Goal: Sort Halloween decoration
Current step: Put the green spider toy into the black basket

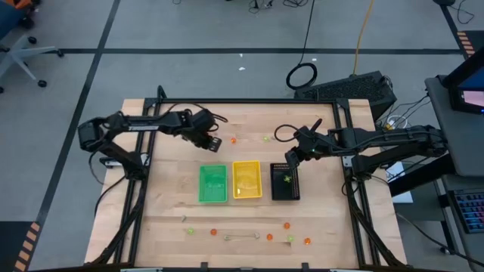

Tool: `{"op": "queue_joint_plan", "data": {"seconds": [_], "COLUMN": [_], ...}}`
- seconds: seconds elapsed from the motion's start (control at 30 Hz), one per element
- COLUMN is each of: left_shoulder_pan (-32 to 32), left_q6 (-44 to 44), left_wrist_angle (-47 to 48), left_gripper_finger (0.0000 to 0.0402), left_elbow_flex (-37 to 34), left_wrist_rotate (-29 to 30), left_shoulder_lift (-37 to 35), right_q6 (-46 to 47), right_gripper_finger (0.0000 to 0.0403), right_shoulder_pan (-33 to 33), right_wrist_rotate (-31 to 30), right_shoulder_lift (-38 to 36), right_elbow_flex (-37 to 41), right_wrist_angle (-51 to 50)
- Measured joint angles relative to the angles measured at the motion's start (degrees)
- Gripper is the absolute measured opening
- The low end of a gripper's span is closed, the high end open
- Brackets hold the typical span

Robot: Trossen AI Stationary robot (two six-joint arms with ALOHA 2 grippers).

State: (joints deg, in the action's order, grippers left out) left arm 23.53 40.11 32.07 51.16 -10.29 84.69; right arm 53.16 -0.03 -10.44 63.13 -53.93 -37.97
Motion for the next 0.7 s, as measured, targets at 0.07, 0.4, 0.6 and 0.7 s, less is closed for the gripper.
{"op": "queue_joint_plan", "data": {"seconds": [0.07,0.4,0.6,0.7], "left_shoulder_pan": [-0.05,-0.09,-0.19,-0.73], "left_q6": [-0.15,-0.36,-1.11,-1.97], "left_wrist_angle": [0.02,-1.28,-5.23,-7.7], "left_gripper_finger": [0.0,0.0,0.0,0.0], "left_elbow_flex": [0.0,0.02,0.02,0.04], "left_wrist_rotate": [-1.11,-0.99,0.46,1.37], "left_shoulder_lift": [-2.01,-15.24,-23.34,-26.51], "right_q6": [-0.18,-0.52,-1.28,-1.37], "right_gripper_finger": [0.0075,0.0075,0.0075,0.0075], "right_shoulder_pan": [0.0,0.0,0.0,0.0], "right_wrist_rotate": [-0.03,-0.2,-0.27,-0.31], "right_shoulder_lift": [0.0,0.0,0.0,0.0], "right_elbow_flex": [0.0,0.0,0.0,0.0], "right_wrist_angle": [0.01,0.02,0.46,1.03]}}
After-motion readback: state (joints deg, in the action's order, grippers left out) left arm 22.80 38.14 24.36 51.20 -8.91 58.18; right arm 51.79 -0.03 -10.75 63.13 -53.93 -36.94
